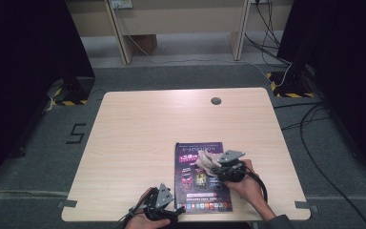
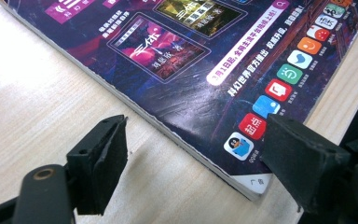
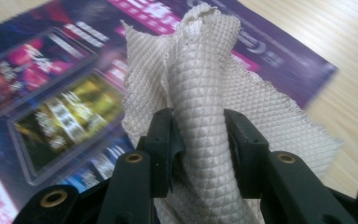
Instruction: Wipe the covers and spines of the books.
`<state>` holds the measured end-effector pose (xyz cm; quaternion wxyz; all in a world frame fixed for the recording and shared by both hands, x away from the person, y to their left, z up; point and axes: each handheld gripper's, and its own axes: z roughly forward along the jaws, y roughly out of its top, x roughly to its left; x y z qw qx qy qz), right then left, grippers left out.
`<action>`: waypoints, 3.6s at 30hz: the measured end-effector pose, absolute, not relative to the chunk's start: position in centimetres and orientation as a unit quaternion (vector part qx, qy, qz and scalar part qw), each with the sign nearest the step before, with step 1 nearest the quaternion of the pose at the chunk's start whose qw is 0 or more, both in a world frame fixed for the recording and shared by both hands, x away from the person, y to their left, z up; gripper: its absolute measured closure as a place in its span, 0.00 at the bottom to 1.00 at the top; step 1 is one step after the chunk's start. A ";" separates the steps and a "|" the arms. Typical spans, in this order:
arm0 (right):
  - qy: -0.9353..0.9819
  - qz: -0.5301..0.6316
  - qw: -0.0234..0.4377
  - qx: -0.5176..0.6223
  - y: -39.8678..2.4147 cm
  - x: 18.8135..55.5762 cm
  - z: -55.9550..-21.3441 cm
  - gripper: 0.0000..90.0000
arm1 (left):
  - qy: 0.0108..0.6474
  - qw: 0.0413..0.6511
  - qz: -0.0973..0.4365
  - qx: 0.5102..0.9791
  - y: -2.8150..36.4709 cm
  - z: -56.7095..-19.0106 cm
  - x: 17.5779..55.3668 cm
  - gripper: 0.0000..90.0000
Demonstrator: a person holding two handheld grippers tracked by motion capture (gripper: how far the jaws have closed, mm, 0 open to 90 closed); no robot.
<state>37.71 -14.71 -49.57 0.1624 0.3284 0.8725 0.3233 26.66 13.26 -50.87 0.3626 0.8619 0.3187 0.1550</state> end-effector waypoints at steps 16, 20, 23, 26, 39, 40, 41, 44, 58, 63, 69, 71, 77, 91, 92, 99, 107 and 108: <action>0.857 0.316 0.187 0.361 -16.3 39.5 -49.6 0.72 | 0.332 0.357 0.162 0.858 12.5 -51.0 27.8 0.16; 0.854 0.316 0.194 0.366 -16.4 40.1 -49.7 0.72 | 0.335 0.354 0.169 0.857 12.1 -50.9 28.4 0.16; 0.853 0.313 0.199 0.368 -16.4 40.5 -49.7 0.71 | 0.336 0.350 0.179 0.856 11.9 -50.9 28.7 0.16; 0.853 0.307 0.212 0.366 -16.3 40.9 -49.7 0.71 | 0.341 0.346 0.187 0.854 11.7 -50.8 29.4 0.16; 0.847 0.300 0.222 0.377 -16.1 41.4 -49.6 0.74 | 0.341 0.364 0.186 0.847 11.8 -51.0 29.7 0.20; 0.847 0.301 0.221 0.379 -16.1 41.4 -49.6 0.74 | 0.344 0.365 0.184 0.845 11.9 -51.0 29.6 0.21; 0.846 0.303 0.218 0.381 -16.0 41.3 -49.7 0.74 | 0.344 0.366 0.183 0.845 12.0 -51.0 29.5 0.21; 0.847 0.307 0.212 0.379 -15.7 41.1 -49.7 0.74 | 0.343 0.366 0.180 0.847 12.3 -50.9 29.2 0.21; 0.867 0.316 0.194 0.334 -12.0 39.9 -49.7 0.74 | 0.346 0.364 0.180 0.846 14.2 -50.2 27.7 0.19; 0.874 0.319 0.187 0.315 -10.5 39.2 -49.7 0.74 | 0.342 0.358 0.178 0.851 14.7 -50.1 26.9 0.19; 0.880 0.326 0.180 0.294 -9.0 38.4 -49.8 0.74 | 0.341 0.357 0.177 0.852 15.2 -50.1 26.4 0.19; 0.883 0.327 0.177 0.286 -8.5 38.0 -49.8 0.74 | 0.340 0.354 0.177 0.853 15.4 -50.0 26.3 0.19; 0.890 0.328 0.171 0.265 -7.4 37.2 -49.8 0.74 | 0.339 0.352 0.179 0.854 15.8 -50.0 25.9 0.19; 0.899 0.340 0.149 0.234 -5.9 35.6 -49.9 0.74 | 0.339 0.346 0.181 0.856 15.9 -50.1 26.0 0.19; 0.900 0.340 0.144 0.232 -5.8 35.4 -49.9 0.74 | 0.338 0.345 0.181 0.857 15.9 -50.1 25.9 0.19; 0.900 0.342 0.141 0.229 -5.9 35.4 -49.9 0.72 | 0.336 0.344 0.181 0.858 15.9 -50.1 25.9 0.19; 0.899 0.334 0.145 0.245 -7.2 36.2 -49.7 0.72 | 0.338 0.347 0.181 0.856 15.9 -50.1 25.9 0.19; 0.898 0.332 0.145 0.247 -7.6 36.4 -49.7 0.72 | 0.338 0.344 0.181 0.857 15.9 -50.1 25.9 0.19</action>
